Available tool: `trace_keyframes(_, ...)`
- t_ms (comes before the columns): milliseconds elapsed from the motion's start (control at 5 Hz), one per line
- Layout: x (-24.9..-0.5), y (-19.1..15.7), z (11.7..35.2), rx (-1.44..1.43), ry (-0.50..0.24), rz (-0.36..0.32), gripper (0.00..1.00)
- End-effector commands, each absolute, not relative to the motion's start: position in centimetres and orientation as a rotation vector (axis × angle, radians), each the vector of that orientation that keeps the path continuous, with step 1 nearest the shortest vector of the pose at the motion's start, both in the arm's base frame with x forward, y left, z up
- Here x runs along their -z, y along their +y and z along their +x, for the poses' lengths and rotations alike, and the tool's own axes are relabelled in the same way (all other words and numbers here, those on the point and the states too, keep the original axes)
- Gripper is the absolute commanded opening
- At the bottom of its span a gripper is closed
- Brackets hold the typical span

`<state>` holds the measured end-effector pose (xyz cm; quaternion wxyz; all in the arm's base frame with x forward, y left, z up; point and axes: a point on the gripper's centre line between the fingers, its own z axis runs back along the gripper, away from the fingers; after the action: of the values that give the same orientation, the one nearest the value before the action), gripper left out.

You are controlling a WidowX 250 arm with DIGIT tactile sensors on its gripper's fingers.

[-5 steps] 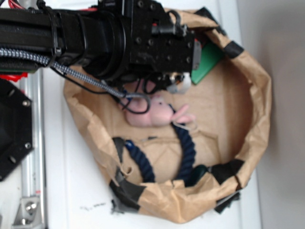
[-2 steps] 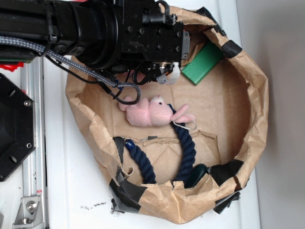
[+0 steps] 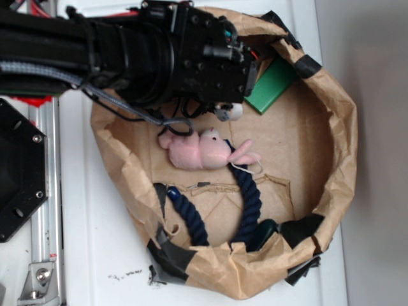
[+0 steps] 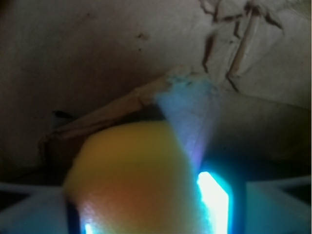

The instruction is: Grab the green sponge.

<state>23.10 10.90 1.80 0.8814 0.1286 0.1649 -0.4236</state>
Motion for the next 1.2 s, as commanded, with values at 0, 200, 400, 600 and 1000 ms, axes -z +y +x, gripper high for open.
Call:
trace_keyframes(0,-7.1,7.8,25.6,0.889,0.188,0.261,0.00)
trace_keyframes(200,-11.3,4.7,27.5,0.898,0.123,0.234,0.00)
trace_keyframes(400,-14.3,2.5,29.2,0.844,0.035,0.207,0.00)
trace_keyframes(600,-14.7,1.6,30.6,0.745,-0.037,0.156,0.00)
trace_keyframes(1000,-14.5,1.6,30.3,0.609,-0.092,-0.011,0.00)
